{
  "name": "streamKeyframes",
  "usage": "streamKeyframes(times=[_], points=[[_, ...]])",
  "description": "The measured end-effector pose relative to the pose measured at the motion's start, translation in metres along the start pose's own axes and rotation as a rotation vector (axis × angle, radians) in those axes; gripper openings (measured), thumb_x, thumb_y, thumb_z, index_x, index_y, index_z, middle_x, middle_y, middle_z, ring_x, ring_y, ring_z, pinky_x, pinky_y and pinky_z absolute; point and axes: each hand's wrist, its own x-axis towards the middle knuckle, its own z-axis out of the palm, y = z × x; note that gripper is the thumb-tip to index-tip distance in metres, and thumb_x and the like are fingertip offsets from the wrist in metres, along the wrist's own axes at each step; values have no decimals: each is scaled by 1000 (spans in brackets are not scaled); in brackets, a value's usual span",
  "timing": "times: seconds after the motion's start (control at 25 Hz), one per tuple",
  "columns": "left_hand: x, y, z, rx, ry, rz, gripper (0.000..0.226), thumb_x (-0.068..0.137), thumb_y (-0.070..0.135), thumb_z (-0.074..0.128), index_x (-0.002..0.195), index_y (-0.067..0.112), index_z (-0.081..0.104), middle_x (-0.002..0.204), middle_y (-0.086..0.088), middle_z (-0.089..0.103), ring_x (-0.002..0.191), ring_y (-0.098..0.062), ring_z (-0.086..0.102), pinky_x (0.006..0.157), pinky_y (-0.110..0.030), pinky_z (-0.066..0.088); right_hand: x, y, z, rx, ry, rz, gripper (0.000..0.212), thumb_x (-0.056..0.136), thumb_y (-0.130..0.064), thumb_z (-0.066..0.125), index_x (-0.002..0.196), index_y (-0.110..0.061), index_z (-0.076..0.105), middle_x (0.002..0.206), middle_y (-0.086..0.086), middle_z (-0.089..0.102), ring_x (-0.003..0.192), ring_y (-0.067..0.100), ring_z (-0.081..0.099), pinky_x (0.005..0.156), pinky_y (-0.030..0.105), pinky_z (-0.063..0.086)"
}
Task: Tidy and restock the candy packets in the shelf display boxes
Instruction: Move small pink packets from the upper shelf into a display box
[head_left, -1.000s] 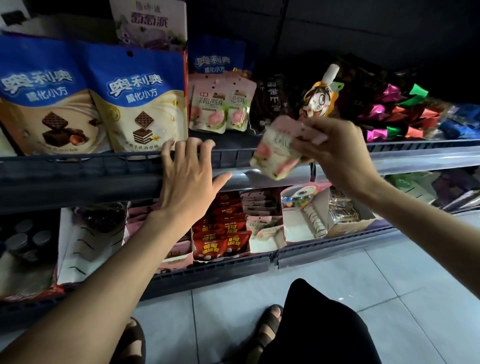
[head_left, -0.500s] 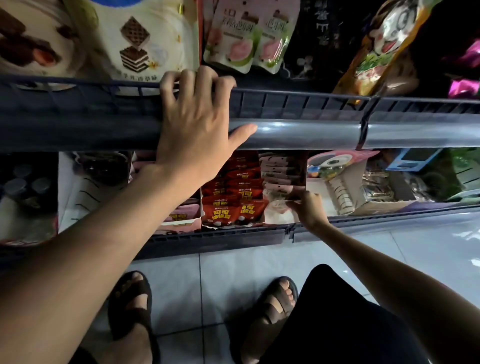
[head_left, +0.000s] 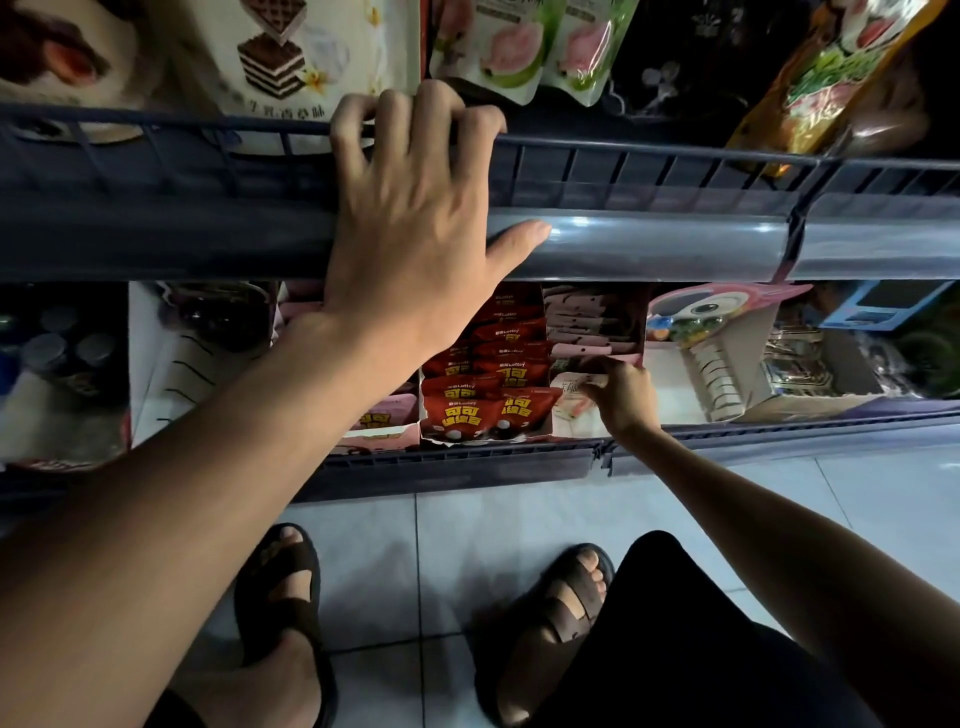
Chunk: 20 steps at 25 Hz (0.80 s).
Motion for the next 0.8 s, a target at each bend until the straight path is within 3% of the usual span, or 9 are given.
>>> streamKeyframes(times=[0.52, 0.8], points=[[0, 0, 1, 2, 1, 0, 72, 89, 69, 35, 124, 8, 45, 118, -16, 50, 111, -33, 46, 103, -48, 25, -1, -4, -2, -135, 56, -8, 27, 87, -24, 70, 113, -23, 69, 106, 1, 73, 84, 18, 67, 63, 25, 52], [0, 0, -2, -13, -17, 7, 69, 89, 68, 38, 124, 8, 42, 117, -17, 48, 110, -34, 45, 103, -49, 23, -11, -3, -26, -176, 106, -29, 40, 77, -26, 78, 112, -17, 62, 121, 6, 61, 102, 21, 57, 73, 30, 51]])
